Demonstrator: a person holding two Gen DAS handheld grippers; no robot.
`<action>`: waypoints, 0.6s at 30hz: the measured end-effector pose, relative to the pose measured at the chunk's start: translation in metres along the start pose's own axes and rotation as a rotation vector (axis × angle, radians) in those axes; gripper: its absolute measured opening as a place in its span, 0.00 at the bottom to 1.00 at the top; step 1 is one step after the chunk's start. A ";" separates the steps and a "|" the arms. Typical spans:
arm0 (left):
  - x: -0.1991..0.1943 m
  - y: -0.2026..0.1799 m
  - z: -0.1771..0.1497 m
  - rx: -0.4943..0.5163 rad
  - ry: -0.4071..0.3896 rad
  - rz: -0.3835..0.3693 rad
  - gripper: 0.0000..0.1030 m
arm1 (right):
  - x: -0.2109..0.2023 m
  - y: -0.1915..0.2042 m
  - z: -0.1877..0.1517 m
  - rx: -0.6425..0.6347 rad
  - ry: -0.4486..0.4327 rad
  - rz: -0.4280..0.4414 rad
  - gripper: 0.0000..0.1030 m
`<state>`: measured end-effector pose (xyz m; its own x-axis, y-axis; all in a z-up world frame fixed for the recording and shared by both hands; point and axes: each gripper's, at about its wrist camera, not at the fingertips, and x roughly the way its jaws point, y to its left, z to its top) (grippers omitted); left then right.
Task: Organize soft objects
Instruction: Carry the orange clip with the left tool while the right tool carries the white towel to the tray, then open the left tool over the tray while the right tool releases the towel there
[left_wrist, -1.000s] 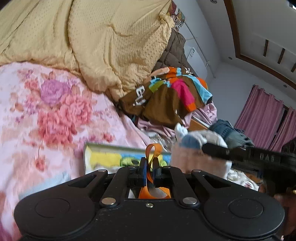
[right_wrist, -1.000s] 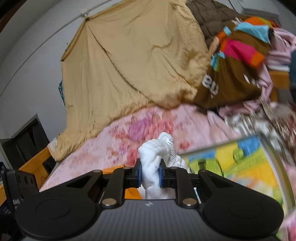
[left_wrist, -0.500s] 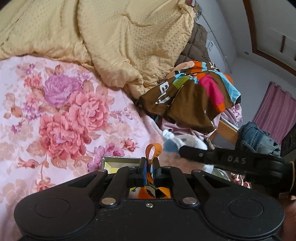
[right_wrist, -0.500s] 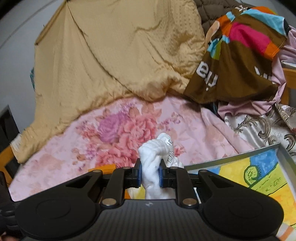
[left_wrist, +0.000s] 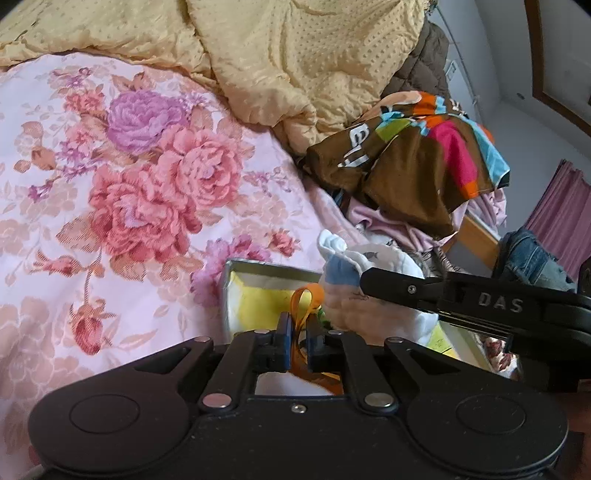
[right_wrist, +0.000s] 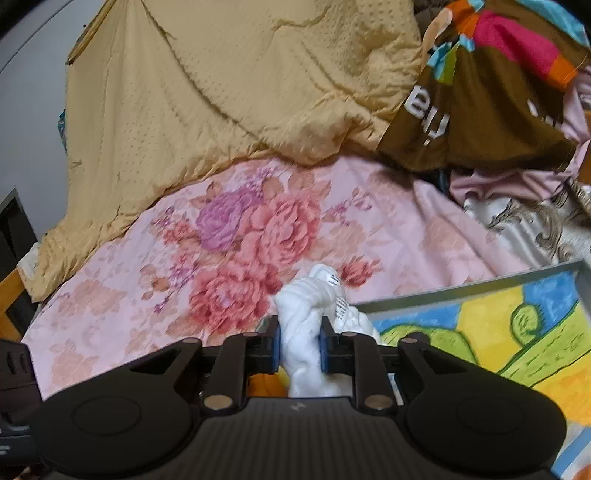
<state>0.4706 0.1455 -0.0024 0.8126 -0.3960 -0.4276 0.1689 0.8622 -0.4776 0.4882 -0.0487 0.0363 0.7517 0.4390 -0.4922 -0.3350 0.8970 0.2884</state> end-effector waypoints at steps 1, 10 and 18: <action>0.000 0.001 -0.001 -0.005 0.003 0.009 0.10 | 0.000 0.000 -0.001 0.001 0.009 0.009 0.26; -0.007 0.004 -0.004 -0.004 0.012 0.086 0.28 | -0.009 0.005 -0.010 -0.002 0.026 0.053 0.43; -0.050 -0.009 -0.008 0.015 -0.098 0.088 0.61 | -0.041 0.003 -0.013 -0.018 -0.003 0.062 0.64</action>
<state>0.4235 0.1551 0.0173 0.8753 -0.2861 -0.3899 0.1017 0.8971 -0.4299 0.4489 -0.0631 0.0464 0.7308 0.4938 -0.4712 -0.3910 0.8688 0.3038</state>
